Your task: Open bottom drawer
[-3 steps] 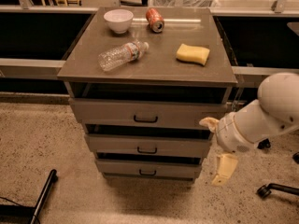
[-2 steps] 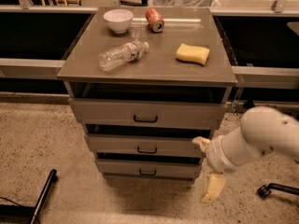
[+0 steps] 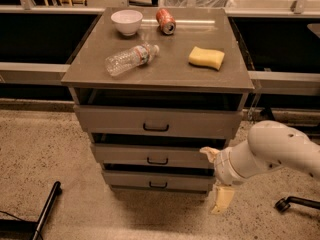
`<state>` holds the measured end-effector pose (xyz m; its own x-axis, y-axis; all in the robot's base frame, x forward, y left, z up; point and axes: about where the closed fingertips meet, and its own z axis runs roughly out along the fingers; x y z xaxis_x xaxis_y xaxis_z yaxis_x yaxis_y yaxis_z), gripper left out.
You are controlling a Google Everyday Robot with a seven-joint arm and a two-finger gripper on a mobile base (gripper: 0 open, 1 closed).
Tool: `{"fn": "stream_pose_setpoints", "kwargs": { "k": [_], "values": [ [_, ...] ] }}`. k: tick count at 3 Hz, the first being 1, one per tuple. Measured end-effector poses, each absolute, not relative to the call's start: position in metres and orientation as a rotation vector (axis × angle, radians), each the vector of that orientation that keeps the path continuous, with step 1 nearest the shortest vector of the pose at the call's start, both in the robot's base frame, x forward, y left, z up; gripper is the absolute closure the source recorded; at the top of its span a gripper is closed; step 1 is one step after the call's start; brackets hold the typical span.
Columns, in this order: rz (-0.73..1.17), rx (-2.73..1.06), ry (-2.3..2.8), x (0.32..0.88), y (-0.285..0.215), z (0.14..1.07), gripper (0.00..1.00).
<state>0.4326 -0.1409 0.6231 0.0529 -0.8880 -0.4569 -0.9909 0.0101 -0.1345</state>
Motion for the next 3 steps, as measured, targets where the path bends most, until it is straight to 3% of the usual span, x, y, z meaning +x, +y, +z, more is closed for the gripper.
{"fn": "stream_pose_setpoints", "kwargs": {
  "k": [2, 3],
  "values": [
    [0.297, -1.899, 1.909, 0.439, -0.121, 0.499, 0.00],
    [0.213, -1.856, 1.852, 0.456, -0.118, 0.483, 0.00]
  ]
}}
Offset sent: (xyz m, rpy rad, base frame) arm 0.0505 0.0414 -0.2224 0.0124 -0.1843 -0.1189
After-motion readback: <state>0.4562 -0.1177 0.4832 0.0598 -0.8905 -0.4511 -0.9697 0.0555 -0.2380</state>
